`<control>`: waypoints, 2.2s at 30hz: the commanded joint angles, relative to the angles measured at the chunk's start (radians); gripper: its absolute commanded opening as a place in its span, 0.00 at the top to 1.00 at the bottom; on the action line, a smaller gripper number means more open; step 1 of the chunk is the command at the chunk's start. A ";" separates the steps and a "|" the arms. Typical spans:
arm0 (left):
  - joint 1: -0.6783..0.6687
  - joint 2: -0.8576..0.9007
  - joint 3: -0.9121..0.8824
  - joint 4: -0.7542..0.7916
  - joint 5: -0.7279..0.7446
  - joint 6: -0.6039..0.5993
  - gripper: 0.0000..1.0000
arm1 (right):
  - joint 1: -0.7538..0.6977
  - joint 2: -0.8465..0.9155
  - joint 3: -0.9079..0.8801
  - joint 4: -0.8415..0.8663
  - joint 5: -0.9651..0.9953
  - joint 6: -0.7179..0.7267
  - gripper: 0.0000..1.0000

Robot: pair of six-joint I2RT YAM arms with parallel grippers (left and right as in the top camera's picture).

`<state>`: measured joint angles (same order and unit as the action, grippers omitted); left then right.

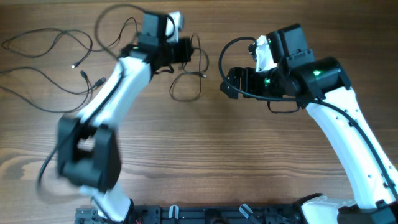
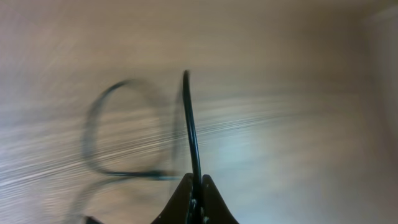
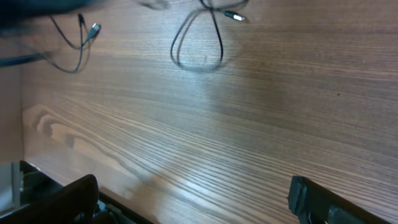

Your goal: Untangle cables

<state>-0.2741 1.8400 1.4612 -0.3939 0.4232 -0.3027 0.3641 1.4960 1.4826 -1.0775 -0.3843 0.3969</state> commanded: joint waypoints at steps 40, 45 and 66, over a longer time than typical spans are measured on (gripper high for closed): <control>-0.001 -0.729 0.010 0.552 -0.120 -0.728 0.96 | 0.070 0.042 -0.024 0.619 -0.480 -0.217 0.00; -0.001 -0.729 0.010 0.555 -0.164 -0.804 0.96 | 0.109 0.054 -0.024 0.792 -0.477 -0.105 0.00; -0.001 -0.767 0.011 0.690 -0.272 -0.814 0.96 | 0.274 0.159 -0.024 0.917 -0.388 -0.093 0.01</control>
<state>-0.2741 1.1038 1.4654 0.2832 0.1822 -1.1095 0.6167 1.6207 1.4609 -0.1917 -0.7872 0.2878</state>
